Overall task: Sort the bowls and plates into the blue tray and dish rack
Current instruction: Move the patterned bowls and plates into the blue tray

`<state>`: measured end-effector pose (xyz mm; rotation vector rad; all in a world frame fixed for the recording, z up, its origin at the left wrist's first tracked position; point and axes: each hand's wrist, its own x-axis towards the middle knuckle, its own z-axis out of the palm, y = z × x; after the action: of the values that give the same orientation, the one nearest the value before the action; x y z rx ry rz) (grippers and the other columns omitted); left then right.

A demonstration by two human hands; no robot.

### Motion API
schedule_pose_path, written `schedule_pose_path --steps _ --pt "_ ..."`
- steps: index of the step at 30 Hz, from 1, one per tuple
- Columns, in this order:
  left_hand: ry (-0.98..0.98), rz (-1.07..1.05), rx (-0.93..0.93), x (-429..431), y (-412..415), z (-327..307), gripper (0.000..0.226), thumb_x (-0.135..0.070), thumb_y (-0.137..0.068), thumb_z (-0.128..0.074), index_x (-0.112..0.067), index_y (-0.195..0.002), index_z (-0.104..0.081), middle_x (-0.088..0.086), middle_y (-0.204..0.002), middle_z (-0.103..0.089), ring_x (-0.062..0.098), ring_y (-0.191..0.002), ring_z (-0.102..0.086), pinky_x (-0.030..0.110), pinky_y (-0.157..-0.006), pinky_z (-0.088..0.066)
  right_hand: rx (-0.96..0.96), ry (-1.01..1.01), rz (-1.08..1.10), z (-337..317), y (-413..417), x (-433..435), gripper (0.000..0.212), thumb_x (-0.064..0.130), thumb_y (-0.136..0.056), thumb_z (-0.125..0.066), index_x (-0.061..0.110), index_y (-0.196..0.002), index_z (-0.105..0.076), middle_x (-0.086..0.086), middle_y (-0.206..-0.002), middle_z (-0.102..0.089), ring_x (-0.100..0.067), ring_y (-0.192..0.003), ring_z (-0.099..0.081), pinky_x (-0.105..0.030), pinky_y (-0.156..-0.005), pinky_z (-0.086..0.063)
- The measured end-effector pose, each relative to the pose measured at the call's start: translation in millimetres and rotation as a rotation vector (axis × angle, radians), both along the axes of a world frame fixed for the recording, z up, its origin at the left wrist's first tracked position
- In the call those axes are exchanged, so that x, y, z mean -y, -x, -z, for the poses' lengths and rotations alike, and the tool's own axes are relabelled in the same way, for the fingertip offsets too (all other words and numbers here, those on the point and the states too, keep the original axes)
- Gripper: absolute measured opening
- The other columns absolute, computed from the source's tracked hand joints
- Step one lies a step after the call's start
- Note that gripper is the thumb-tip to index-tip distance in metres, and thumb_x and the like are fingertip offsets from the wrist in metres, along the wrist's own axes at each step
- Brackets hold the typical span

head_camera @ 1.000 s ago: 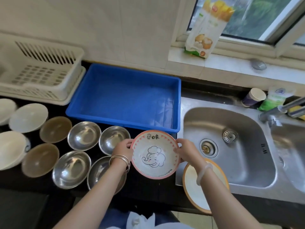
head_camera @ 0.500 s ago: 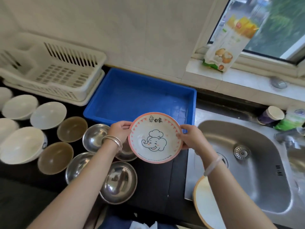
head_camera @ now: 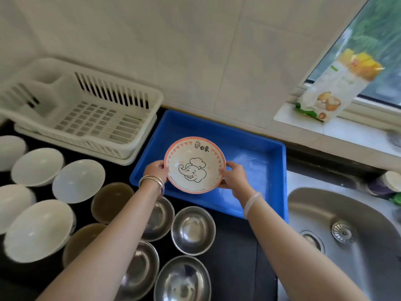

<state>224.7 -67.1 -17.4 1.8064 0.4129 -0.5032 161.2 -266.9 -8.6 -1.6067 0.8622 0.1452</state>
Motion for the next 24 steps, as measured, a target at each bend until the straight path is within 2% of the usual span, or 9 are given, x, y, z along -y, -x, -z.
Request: schedule_pose_path --steps 4,7,11,13,15,17,19,21,24 --pt "-0.092 0.030 0.013 -2 -22 16 0.023 -0.004 -0.085 -0.046 -0.009 -0.091 -0.068 0.007 -0.087 -0.066 0.025 -0.083 -0.061 0.041 -0.081 -0.052 -0.038 -0.013 0.022 14 -21 -9 0.038 0.008 -0.095 -0.047 0.010 -0.133 -0.048 -0.011 -0.091 -0.065 -0.022 -0.067 -0.068 -0.025 -0.046 -0.056" --pt "-0.101 0.037 -0.014 -2 -32 25 0.023 -0.004 -0.086 -0.045 -0.012 -0.088 -0.066 0.005 -0.086 -0.065 0.024 -0.083 -0.060 0.038 -0.079 -0.051 -0.058 -0.027 0.028 22 -29 -11 0.040 0.008 -0.095 -0.046 0.009 -0.135 -0.046 -0.015 -0.099 -0.065 -0.022 -0.068 -0.068 -0.024 -0.044 -0.055" --pt "-0.042 0.013 -0.066 -5 -40 32 0.027 0.001 -0.087 -0.044 -0.010 -0.096 -0.067 0.008 -0.089 -0.064 0.027 -0.088 -0.060 0.039 -0.085 -0.052 -0.053 -0.046 0.039 29 -33 -14 0.039 0.008 -0.095 -0.047 0.009 -0.134 -0.046 -0.006 -0.088 -0.064 -0.021 -0.070 -0.067 -0.025 -0.046 -0.056" --pt "0.016 -0.019 -0.089 -5 -43 33 0.027 0.002 -0.088 -0.043 -0.007 -0.099 -0.065 0.007 -0.085 -0.064 0.028 -0.090 -0.060 0.043 -0.088 -0.053 -0.037 -0.060 0.050 32 -34 -15 0.037 0.009 -0.095 -0.049 0.009 -0.132 -0.049 -0.007 -0.090 -0.064 -0.022 -0.073 -0.067 -0.026 -0.049 -0.057" --pt "0.103 -0.065 -0.118 -6 -44 31 0.027 0.002 -0.088 -0.044 -0.008 -0.104 -0.064 0.005 -0.080 -0.063 0.027 -0.084 -0.060 0.041 -0.074 -0.055 -0.016 -0.106 0.066 34 -35 -15 0.034 0.011 -0.096 -0.050 0.009 -0.130 -0.051 -0.014 -0.102 -0.065 -0.024 -0.074 -0.068 -0.024 -0.048 -0.056" --pt "0.228 -0.131 -0.203 -7 -44 28 0.029 0.001 -0.089 -0.045 -0.012 -0.110 -0.060 0.009 -0.092 -0.064 0.028 -0.088 -0.061 0.041 -0.065 -0.054 0.010 -0.212 0.078 34 -32 -14 0.032 0.012 -0.096 -0.051 0.008 -0.128 -0.054 -0.013 -0.102 -0.066 -0.023 -0.069 -0.070 -0.024 -0.052 -0.057" --pt "0.348 -0.170 -0.340 -9 -41 25 0.033 0.000 -0.091 -0.044 -0.010 -0.121 -0.054 0.013 -0.110 -0.059 0.034 -0.103 -0.058 0.049 -0.076 -0.053 0.032 -0.376 0.092 36 -25 -13 0.031 0.013 -0.095 -0.052 0.009 -0.126 -0.055 -0.010 -0.101 -0.068 -0.022 -0.072 -0.072 -0.026 -0.060 -0.058" --pt "0.423 -0.185 -0.434 -10 -36 24 0.038 0.002 -0.092 -0.043 -0.009 -0.129 -0.046 0.016 -0.118 -0.054 0.039 -0.114 -0.054 0.055 -0.086 -0.048 0.033 -0.519 0.116 42 -13 -13 0.031 0.014 -0.094 -0.056 0.014 -0.125 -0.055 -0.009 -0.108 -0.068 -0.026 -0.085 -0.071 -0.029 -0.068 -0.059" --pt "0.460 -0.199 -0.455 -10 -33 27 0.042 0.008 -0.090 -0.041 -0.006 -0.130 -0.044 0.021 -0.128 -0.052 0.040 -0.115 -0.053 0.052 -0.085 -0.048 0.048 -0.644 0.177 52 -3 -20 0.037 0.016 -0.093 -0.059 0.017 -0.129 -0.051 -0.009 -0.110 -0.068 -0.026 -0.091 -0.071 -0.029 -0.070 -0.059"
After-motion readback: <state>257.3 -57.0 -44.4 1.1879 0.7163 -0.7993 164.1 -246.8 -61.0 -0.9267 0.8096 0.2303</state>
